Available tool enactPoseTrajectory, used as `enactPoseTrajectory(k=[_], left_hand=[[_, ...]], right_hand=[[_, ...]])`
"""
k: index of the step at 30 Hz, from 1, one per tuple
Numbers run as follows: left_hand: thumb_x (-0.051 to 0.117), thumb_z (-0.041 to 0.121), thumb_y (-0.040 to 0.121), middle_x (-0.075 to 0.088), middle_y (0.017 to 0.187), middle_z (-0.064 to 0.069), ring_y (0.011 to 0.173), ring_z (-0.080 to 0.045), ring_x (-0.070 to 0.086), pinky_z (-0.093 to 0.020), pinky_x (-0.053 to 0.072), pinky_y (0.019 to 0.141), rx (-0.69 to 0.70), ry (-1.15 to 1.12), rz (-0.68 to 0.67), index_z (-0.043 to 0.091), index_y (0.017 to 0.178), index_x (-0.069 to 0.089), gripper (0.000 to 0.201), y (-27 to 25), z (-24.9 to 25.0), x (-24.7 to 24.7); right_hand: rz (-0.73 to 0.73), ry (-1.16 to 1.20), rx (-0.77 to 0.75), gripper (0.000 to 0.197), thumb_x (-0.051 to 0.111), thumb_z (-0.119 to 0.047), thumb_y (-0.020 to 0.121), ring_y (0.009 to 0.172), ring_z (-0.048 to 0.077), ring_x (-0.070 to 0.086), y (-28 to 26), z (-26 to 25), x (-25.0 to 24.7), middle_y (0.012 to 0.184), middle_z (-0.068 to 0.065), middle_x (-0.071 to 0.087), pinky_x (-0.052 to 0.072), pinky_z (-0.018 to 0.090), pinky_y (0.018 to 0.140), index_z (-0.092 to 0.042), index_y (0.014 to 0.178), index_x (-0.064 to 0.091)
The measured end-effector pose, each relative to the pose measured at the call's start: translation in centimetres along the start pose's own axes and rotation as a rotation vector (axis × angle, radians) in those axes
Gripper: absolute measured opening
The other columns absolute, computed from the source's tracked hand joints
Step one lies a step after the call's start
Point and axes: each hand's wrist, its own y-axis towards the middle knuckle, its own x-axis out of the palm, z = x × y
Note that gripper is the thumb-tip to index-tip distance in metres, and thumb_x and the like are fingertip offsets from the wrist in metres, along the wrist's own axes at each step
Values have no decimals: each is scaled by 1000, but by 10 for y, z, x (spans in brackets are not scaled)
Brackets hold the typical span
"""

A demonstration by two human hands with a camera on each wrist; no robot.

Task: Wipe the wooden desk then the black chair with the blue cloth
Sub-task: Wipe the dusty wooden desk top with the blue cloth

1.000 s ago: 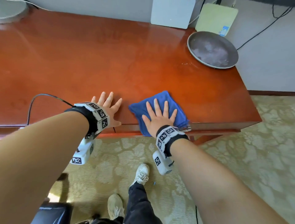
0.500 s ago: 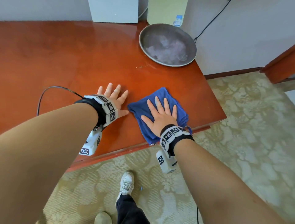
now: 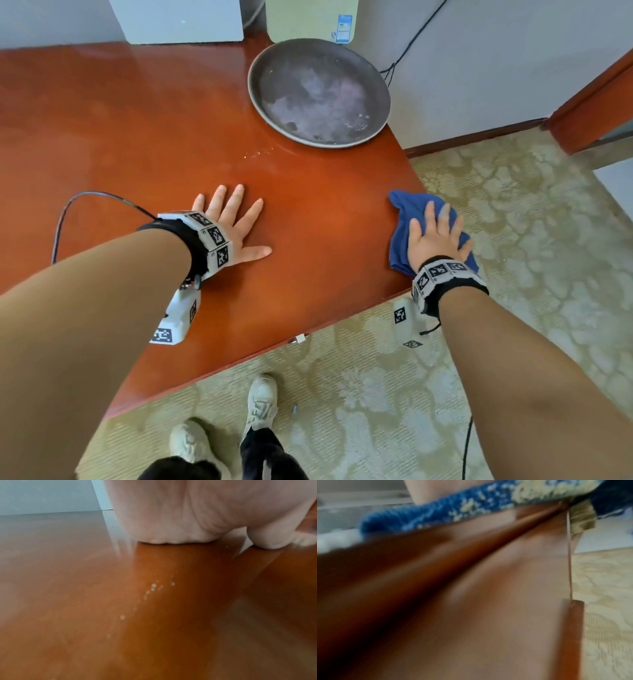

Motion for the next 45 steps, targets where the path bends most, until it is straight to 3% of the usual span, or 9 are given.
enactPoseTrajectory(k=[3, 5, 9, 11, 16, 22, 26, 34, 45], left_hand=[[17, 73, 86, -29, 153, -6, 142, -30, -20, -50, -5, 114, 27, -13, 9, 32, 144, -25, 83, 2, -2, 2], [20, 73, 87, -30, 152, -5, 142, -29, -21, -49, -7, 114, 51, -40, 22, 33, 144, -25, 83, 3, -7, 3], [32, 73, 85, -32, 152, -5, 141, -27, -24, -46, -9, 115, 84, -59, 9, 32, 144, -26, 91, -1, -20, 0], [38, 77, 80, -31, 152, -7, 141, -29, -23, -47, -8, 115, -11, -80, 10, 29, 144, -26, 102, -4, -35, -2], [42, 89, 64, -25, 154, -7, 143, -32, -18, -51, -4, 114, -238, -190, -9, 30, 146, -21, 119, -5, -88, 6], [37, 95, 55, -23, 155, -9, 143, -33, -16, -50, -3, 114, -139, -210, 58, 32, 146, -20, 124, 6, -106, 22], [42, 94, 53, -28, 153, -8, 141, -34, -21, -50, -7, 114, -117, -238, 18, 29, 144, -26, 131, 13, -113, 22], [41, 92, 58, -31, 151, -9, 140, -35, -24, -51, -9, 113, -103, -244, -3, 25, 144, -26, 128, 15, -114, 21], [43, 94, 53, -27, 153, -8, 142, -34, -19, -51, -5, 113, -119, -262, 41, 27, 145, -23, 132, 14, -114, 23]], right_hand=[[-9, 69, 106, 53, 6, -45, 100, 144, 24, -12, -5, -11, -7, 158, -4, -8, -4, 51, 115, -30, 149, -5], [-51, 50, 70, 53, 6, -46, 100, 143, 28, -15, -17, -26, -6, 157, -7, -14, -5, 54, 114, -31, 149, -7], [-190, -125, -288, 55, 7, -49, 99, 141, 30, -23, -53, -69, 5, 153, -9, -25, -9, 55, 112, -34, 147, -13], [-223, -210, -452, 55, 7, -49, 99, 140, 30, -26, -67, -94, 11, 153, -9, -27, -12, 54, 111, -34, 147, -15], [-236, -328, -640, 54, 8, -49, 99, 140, 30, -26, -79, -164, 21, 153, -10, -25, -13, 55, 111, -35, 147, -13], [-151, -469, -872, 56, 14, -48, 99, 141, 28, -22, -78, -244, 34, 155, -8, -22, -10, 56, 112, -35, 147, -13], [-128, -545, -972, 56, 15, -47, 100, 142, 26, -21, -68, -272, 28, 155, -8, -21, -11, 54, 112, -35, 147, -13], [-166, -408, -807, 58, 15, -56, 96, 142, 28, -22, -35, -309, 12, 155, -9, -21, -10, 53, 113, -40, 146, -9], [-198, -349, -590, 65, 15, -63, 93, 142, 25, -21, -32, -251, 6, 154, -7, -25, -10, 49, 115, -39, 146, -13]])
